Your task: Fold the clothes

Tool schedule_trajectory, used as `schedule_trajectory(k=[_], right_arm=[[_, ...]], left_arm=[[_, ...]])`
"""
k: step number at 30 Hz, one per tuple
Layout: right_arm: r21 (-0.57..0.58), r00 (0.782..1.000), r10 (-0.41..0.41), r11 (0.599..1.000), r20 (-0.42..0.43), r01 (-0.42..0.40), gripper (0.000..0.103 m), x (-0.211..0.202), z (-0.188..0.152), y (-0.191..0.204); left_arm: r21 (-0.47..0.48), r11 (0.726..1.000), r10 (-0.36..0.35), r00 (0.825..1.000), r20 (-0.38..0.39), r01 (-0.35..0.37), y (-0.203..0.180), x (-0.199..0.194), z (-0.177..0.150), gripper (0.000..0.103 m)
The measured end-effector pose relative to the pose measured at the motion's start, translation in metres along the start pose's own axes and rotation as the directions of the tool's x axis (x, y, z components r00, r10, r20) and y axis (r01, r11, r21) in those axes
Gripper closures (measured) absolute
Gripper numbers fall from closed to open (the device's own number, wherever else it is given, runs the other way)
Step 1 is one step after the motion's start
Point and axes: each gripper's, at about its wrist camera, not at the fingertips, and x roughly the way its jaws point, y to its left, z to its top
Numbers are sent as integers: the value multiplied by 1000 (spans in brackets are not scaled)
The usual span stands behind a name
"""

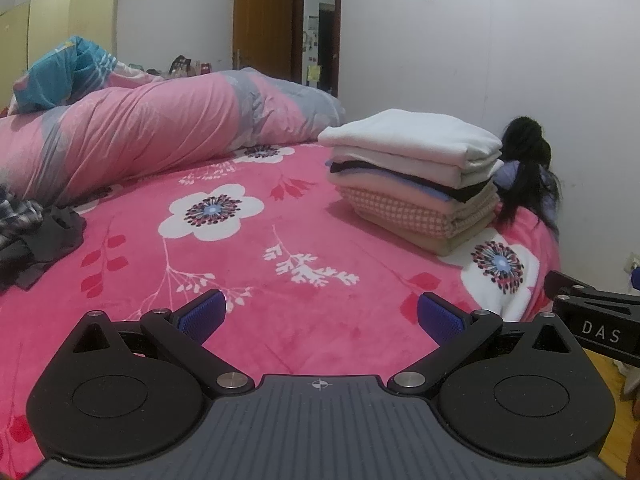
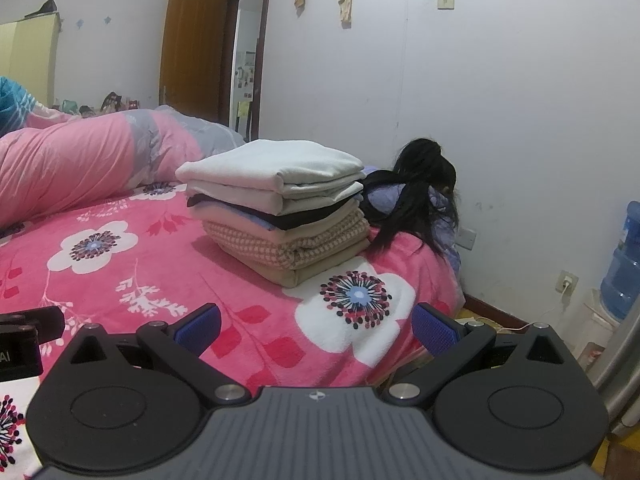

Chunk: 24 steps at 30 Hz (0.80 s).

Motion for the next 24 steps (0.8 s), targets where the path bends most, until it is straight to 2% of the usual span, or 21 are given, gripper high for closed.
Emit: schedule_trajectory(k=[24], right_arm=[[21,998,-61,998,15,61,0,-5,3,-26]], left_arm=[[31,998,-55,998,29,54,-28,-3,4,0]])
